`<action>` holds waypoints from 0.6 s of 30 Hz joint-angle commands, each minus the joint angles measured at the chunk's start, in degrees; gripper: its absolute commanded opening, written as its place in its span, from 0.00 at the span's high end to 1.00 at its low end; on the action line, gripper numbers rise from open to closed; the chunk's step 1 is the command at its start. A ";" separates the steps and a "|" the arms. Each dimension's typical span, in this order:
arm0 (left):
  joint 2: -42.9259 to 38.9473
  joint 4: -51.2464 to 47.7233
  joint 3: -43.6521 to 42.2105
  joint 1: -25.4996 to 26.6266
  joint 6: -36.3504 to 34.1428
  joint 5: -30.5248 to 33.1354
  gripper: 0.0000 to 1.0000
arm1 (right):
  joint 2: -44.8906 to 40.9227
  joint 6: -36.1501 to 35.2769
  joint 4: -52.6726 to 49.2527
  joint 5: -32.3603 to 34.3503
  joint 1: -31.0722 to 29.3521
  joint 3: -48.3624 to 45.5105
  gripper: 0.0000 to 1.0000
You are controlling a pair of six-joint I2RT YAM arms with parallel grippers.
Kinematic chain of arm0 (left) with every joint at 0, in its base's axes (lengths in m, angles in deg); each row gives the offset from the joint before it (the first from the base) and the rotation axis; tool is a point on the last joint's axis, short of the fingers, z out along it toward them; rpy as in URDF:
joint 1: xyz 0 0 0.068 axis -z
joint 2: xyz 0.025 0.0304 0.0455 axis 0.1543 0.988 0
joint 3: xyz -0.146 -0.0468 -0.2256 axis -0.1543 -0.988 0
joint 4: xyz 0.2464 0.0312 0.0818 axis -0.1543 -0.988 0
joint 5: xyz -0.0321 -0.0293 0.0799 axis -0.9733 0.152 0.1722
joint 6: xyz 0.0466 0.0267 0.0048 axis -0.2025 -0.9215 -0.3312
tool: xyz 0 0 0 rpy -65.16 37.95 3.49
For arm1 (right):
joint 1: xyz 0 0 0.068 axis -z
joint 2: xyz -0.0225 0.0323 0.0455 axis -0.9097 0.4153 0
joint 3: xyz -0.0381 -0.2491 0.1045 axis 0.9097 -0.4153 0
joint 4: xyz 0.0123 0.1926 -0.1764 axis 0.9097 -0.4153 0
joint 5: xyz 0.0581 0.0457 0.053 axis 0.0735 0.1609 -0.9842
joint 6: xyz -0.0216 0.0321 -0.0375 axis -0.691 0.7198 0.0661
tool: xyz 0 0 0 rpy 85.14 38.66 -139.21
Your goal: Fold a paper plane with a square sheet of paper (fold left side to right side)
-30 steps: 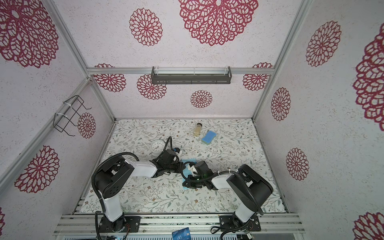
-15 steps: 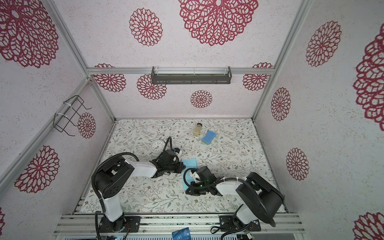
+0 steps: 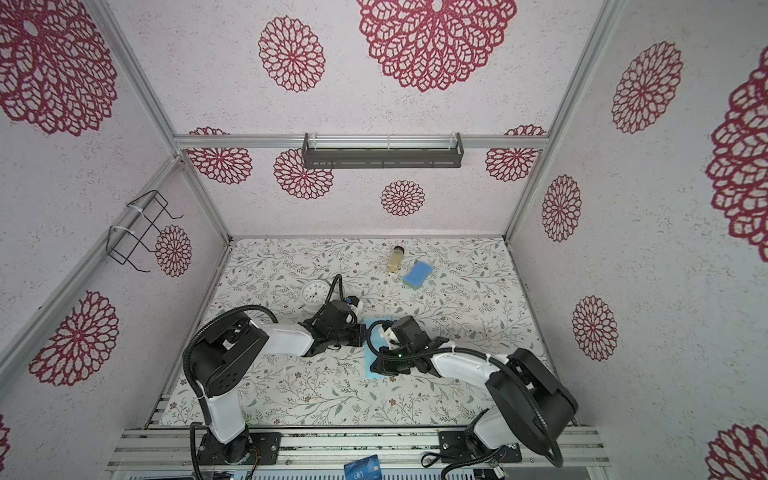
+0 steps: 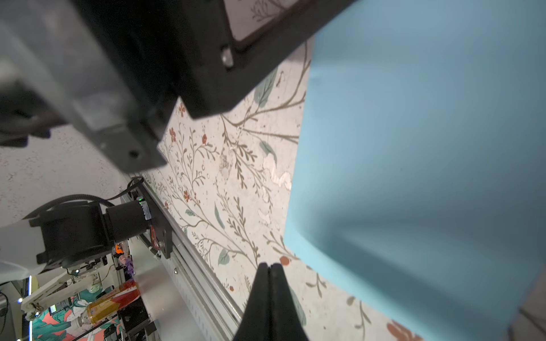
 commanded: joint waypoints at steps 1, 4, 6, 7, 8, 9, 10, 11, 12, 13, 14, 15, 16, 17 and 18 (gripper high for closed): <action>0.48 -5.74 -2.04 -0.20 0.72 0.28 1.00 | 4.14 1.02 3.93 1.46 0.34 2.38 1.00; 0.56 -5.82 -1.89 -0.21 0.90 -0.35 1.00 | 7.84 1.66 6.31 1.36 0.33 3.10 1.00; 0.40 -5.73 -1.86 -0.24 1.06 -0.43 1.00 | 9.31 1.82 7.00 1.37 0.35 2.79 1.00; 0.26 -5.65 -1.81 -0.34 1.14 -0.54 1.00 | 9.67 1.83 7.23 1.39 0.38 2.50 1.00; 0.15 -5.64 -1.70 -0.44 1.15 -0.49 1.00 | 9.86 1.83 7.27 1.50 0.33 2.02 1.00; 0.12 -5.88 -1.45 -0.52 0.99 -0.58 1.00 | 9.80 1.87 7.45 1.68 0.33 1.36 1.00; 0.12 -6.32 -1.11 -0.82 0.65 -0.50 1.00 | 9.70 1.92 7.49 1.81 0.33 0.88 1.00; 0.12 -6.90 -0.56 -1.25 0.22 -0.46 1.00 | 9.69 1.84 7.44 2.08 0.33 0.29 1.00; 0.25 -7.29 -0.16 -1.84 -0.11 -0.38 1.00 | 9.53 1.83 7.56 2.29 0.33 -0.28 1.00; 0.45 -7.45 0.21 -2.43 -0.39 -0.58 1.00 | 9.55 1.83 7.62 2.26 0.34 -0.64 1.00; 0.76 -7.65 0.69 -3.19 -0.57 -0.94 1.00 | 9.51 1.87 7.84 2.46 0.34 -1.07 1.00; 1.19 -7.91 1.26 -3.89 -0.83 -1.32 1.00 | 9.53 1.83 8.03 2.56 0.37 -1.45 1.00; 1.52 -8.38 1.82 -4.55 -1.25 -1.61 1.00 | 9.50 1.83 8.18 2.58 0.38 -1.73 1.00; 2.05 -8.86 2.51 -5.16 -1.72 -1.76 1.00 | 9.50 1.87 8.26 2.71 0.39 -1.97 1.00; 2.54 -9.35 3.19 -5.79 -2.09 -1.91 1.00 | 9.53 1.91 8.31 2.74 0.37 -2.18 1.00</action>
